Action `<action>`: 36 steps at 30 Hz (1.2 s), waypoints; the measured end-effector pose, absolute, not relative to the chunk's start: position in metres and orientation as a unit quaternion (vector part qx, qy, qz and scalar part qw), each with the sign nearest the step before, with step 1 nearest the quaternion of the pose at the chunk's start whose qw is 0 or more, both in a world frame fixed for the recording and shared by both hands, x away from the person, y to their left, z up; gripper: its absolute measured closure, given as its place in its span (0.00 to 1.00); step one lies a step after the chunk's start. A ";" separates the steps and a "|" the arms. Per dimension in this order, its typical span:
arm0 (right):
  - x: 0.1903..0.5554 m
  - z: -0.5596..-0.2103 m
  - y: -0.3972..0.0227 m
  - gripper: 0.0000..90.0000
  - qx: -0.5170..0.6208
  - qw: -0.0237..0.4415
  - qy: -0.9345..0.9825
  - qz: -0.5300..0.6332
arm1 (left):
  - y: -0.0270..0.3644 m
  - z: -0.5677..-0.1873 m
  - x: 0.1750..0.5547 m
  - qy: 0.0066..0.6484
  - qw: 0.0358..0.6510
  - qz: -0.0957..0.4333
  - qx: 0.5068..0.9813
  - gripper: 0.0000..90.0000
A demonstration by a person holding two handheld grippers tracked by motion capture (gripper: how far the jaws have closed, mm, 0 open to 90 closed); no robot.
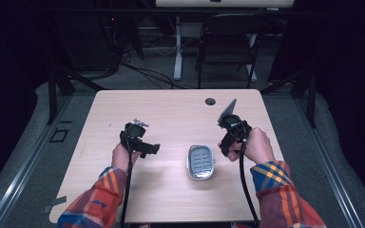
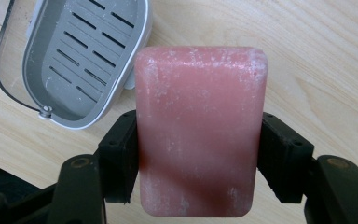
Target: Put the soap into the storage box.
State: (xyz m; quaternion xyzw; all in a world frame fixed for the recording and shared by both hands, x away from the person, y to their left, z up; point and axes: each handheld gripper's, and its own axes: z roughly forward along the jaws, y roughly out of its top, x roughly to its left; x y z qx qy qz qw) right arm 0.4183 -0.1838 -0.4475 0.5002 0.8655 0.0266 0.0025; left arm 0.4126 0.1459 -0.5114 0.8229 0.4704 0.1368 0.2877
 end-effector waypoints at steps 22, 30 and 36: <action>0.424 -0.452 -0.158 0.41 0.483 -0.003 0.876 0.019 | 0.145 -0.512 0.413 0.470 0.289 0.136 0.823 0.00; 0.426 -0.455 -0.150 0.41 0.478 -0.008 0.878 0.013 | 0.145 -0.512 0.413 0.469 0.288 0.136 0.824 0.00; 0.427 -0.457 -0.142 0.41 0.472 -0.010 0.881 0.011 | 0.145 -0.512 0.413 0.469 0.288 0.136 0.824 0.00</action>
